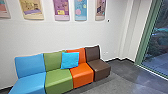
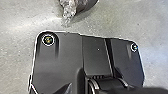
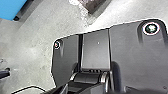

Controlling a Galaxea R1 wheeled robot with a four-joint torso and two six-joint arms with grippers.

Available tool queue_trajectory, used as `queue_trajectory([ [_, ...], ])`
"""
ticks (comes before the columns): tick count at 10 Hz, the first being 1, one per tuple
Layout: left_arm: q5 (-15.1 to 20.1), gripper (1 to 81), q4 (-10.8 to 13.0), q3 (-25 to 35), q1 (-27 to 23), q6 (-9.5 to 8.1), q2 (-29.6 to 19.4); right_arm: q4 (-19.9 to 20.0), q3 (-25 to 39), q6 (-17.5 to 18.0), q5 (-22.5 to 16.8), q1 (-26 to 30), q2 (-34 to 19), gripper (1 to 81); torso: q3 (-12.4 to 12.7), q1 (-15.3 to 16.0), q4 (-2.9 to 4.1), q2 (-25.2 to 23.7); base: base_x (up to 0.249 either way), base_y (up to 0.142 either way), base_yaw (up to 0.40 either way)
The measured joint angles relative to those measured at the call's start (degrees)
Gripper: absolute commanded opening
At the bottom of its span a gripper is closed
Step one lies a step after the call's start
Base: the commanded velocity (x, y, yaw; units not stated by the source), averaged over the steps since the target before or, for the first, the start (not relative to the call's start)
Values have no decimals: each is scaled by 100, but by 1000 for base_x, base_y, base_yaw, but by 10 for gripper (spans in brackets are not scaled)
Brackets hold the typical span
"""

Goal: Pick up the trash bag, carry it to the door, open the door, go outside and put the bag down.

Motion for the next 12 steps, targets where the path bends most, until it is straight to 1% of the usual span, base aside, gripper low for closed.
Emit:
queue_trajectory([
  [3, 17, 811, -1, 2, 41, 0, 0, 130, 0, -2, -24, -30, 0, 811, 0, -4, 0, 0, 0, 0, 0],
  [5, 17, 811, 0, 5, 35, 0, -11, 146, -4, -5, -49, -30, -20, 811, 0, -4, 0, 0, 0, 0, 0],
  [6, 17, 811, 0, 90, 37, 0, -78, 146, 85, -11, -66, -30, -117, 811, 0, -4, 0, 0, 0, 0, 0],
  [7, 15, 811, 0, 236, 33, 0, -199, 144, 256, -27, -84, -28, -229, 811, 0, -4, 0, 0, 0, 0, 0],
  [9, 1, 811, -1, 750, 30, 0, -540, 146, 602, -22, -123, -16, -411, 811, 0, 5, 0, -19, 0, 0, 0],
  [10, -24, 811, -32, 1012, 33, -27, -742, 149, 689, -20, -176, -22, -500, 811, 0, 57, 0, -102, 0, 0, 0],
  [11, -79, 811, -130, 1198, 33, -68, -962, 150, 730, -20, -194, -22, -579, 811, -15, 140, 0, -233, 0, 0, 0],
  [12, -154, 811, -257, 1362, 30, -83, -1172, 177, 802, -16, -196, -13, -670, 811, -92, 225, 0, -371, 0, 0, 0],
])
